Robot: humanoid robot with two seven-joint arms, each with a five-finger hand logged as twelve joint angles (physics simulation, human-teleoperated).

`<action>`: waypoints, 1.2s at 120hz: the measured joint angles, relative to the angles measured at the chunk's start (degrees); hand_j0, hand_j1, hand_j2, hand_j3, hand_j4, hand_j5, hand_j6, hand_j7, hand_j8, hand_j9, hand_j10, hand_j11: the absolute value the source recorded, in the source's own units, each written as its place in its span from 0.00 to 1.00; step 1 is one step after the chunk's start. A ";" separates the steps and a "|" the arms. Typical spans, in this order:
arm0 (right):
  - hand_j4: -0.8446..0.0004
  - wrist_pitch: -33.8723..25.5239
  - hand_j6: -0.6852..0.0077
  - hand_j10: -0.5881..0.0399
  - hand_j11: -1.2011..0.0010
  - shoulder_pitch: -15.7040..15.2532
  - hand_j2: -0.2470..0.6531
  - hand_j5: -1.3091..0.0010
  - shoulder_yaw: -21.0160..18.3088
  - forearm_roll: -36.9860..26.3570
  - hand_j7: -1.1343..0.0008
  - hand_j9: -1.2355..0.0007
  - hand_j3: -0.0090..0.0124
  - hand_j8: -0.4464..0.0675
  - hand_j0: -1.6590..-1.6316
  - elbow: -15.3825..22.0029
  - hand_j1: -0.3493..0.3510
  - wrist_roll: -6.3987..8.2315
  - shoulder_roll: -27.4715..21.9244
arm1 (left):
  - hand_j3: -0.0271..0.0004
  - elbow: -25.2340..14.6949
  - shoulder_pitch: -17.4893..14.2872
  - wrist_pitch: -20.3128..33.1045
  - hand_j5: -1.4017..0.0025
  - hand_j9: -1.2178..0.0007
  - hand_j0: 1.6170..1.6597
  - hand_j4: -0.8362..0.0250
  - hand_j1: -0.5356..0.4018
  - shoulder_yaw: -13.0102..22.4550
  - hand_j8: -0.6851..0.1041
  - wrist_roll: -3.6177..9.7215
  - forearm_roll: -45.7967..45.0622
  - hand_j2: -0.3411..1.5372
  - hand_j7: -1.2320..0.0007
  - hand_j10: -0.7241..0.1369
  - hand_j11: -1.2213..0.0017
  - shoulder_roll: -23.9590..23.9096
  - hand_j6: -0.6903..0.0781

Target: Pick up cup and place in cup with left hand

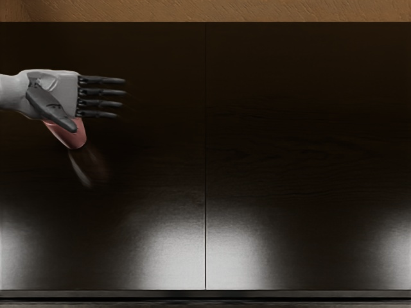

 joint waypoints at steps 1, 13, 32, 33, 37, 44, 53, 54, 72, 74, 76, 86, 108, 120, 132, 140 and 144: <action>0.97 0.00 0.95 0.89 0.97 0.00 0.27 0.97 0.00 -0.01 0.97 0.97 0.42 0.81 0.04 0.00 0.05 0.00 0.00 | 0.99 0.02 0.46 -0.01 1.00 1.00 0.96 0.97 0.94 -0.01 0.87 0.00 -0.50 0.18 1.00 0.84 1.00 0.27 0.89; 0.97 0.00 0.95 0.89 0.97 0.00 0.27 0.97 0.00 0.02 0.97 0.97 0.42 0.81 0.04 0.00 0.05 0.00 0.00 | 0.99 0.21 4.42 -0.07 1.00 1.00 0.96 0.97 0.94 -0.15 0.87 0.00 -4.23 0.18 1.00 0.84 1.00 1.67 0.90; 0.97 0.00 0.95 0.89 0.97 -0.01 0.27 0.97 -0.01 0.02 0.97 0.97 0.42 0.81 0.04 0.00 0.05 0.00 0.00 | 0.99 0.57 5.85 -0.11 1.00 1.00 0.96 0.97 0.94 -0.50 0.87 0.00 -5.99 0.18 1.00 0.84 1.00 4.96 0.90; 0.97 0.00 0.95 0.89 0.97 0.00 0.27 0.97 -0.01 0.02 0.97 0.97 0.42 0.81 0.04 0.00 0.05 0.00 0.00 | 0.99 0.64 5.86 -0.11 1.00 1.00 0.96 0.97 0.94 -0.54 0.87 0.00 -6.04 0.18 1.00 0.84 1.00 5.18 0.90; 0.97 0.00 0.95 0.89 0.97 -0.01 0.27 0.97 -0.01 0.01 0.97 0.97 0.42 0.81 0.04 0.00 0.05 0.00 0.00 | 0.99 0.97 5.95 -0.12 1.00 1.00 0.96 0.97 0.94 -0.68 0.87 0.00 -6.20 0.18 1.00 0.84 1.00 5.96 0.90; 0.97 0.00 0.95 0.89 0.97 -0.01 0.27 0.97 -0.01 0.02 0.97 0.97 0.42 0.81 0.04 0.00 0.05 0.00 0.00 | 0.99 1.69 6.15 -0.12 1.00 1.00 0.96 0.97 0.94 -0.83 0.87 0.00 -6.62 0.18 1.00 0.84 1.00 7.35 0.90; 0.97 0.00 0.95 0.89 0.97 0.00 0.27 0.97 -0.01 0.02 0.97 0.97 0.42 0.81 0.04 0.00 0.05 0.00 0.00 | 0.99 2.86 6.31 -0.12 1.00 1.00 0.96 0.97 0.94 -0.93 0.87 0.00 -6.97 0.18 1.00 0.84 1.00 8.64 0.90; 0.97 0.00 0.95 0.89 0.97 -0.01 0.27 0.97 -0.01 0.02 0.97 0.97 0.42 0.81 0.04 0.00 0.05 0.00 0.00 | 0.99 2.99 6.31 -0.12 1.00 1.00 0.96 0.97 0.94 -0.93 0.87 0.00 -6.99 0.18 1.00 0.84 1.00 8.71 0.90; 0.97 0.00 0.95 0.89 0.97 -0.01 0.27 0.97 -0.01 0.02 0.97 0.97 0.42 0.81 0.04 0.00 0.05 0.00 0.00 | 0.99 4.21 6.40 -0.13 1.00 1.00 0.96 0.98 0.94 -1.00 0.87 0.00 -7.21 0.18 1.00 0.84 1.00 8.78 0.90; 0.97 0.00 0.95 0.89 0.97 -0.01 0.27 0.97 -0.01 0.02 0.97 0.97 0.42 0.81 0.04 0.00 0.05 0.00 0.00 | 0.99 4.26 6.40 -0.13 1.00 1.00 0.96 0.98 0.94 -1.00 0.87 0.00 -7.22 0.18 1.00 0.84 1.00 8.78 0.90; 0.97 0.00 0.95 0.89 0.97 -0.01 0.27 0.97 -0.01 0.03 0.97 0.97 0.42 0.81 0.04 0.00 0.05 0.00 0.00 | 0.99 4.30 6.40 -0.13 1.00 1.00 0.96 0.98 0.94 -1.00 0.87 0.00 -7.23 0.18 1.00 0.84 1.00 8.78 0.90; 0.97 0.00 0.95 0.89 0.97 -0.01 0.27 0.97 -0.01 0.03 0.97 0.97 0.42 0.81 0.04 0.00 0.05 0.00 0.00 | 0.99 4.44 6.40 -0.13 1.00 1.00 0.96 0.98 0.94 -1.01 0.87 0.00 -7.26 0.18 1.00 0.84 1.00 8.78 0.90; 0.97 0.00 0.95 0.89 0.97 -0.01 0.27 0.97 -0.01 0.03 0.97 0.97 0.42 0.81 0.04 0.00 0.05 0.00 0.00 | 0.99 4.54 6.40 -0.13 1.00 1.00 0.96 0.98 0.94 -1.02 0.87 0.00 -7.28 0.18 1.00 0.85 1.00 8.78 0.91; 0.97 0.00 0.95 0.89 0.97 -0.01 0.27 0.97 -0.01 0.03 0.97 0.97 0.42 0.81 0.04 0.00 0.05 0.00 0.00 | 0.99 4.55 6.40 -0.13 1.00 1.00 0.96 0.98 0.94 -1.02 0.87 0.00 -7.28 0.18 1.00 0.85 1.00 8.78 0.91; 0.97 0.00 0.95 0.89 0.97 -0.01 0.27 0.97 -0.01 0.03 0.97 0.97 0.42 0.81 0.04 0.00 0.05 0.00 0.00 | 0.99 4.56 6.40 -0.13 1.00 1.00 0.96 0.98 0.94 -1.02 0.87 0.00 -7.28 0.18 1.00 0.85 1.00 8.78 0.91; 0.97 0.00 0.95 0.89 0.97 -0.01 0.27 0.97 -0.01 0.03 0.97 0.97 0.42 0.81 0.04 0.00 0.05 0.00 0.00 | 0.99 4.56 6.40 -0.13 1.00 1.00 0.96 0.98 0.94 -1.02 0.87 0.00 -7.28 0.18 1.00 0.85 1.00 8.78 0.91; 0.97 0.00 0.95 0.89 0.97 -0.01 0.27 0.97 -0.01 0.03 0.97 0.97 0.42 0.81 0.04 0.00 0.05 0.00 0.00 | 0.99 4.56 6.40 -0.13 1.00 1.00 0.96 0.98 0.94 -1.02 0.87 0.00 -7.28 0.18 1.00 0.85 1.00 8.78 0.91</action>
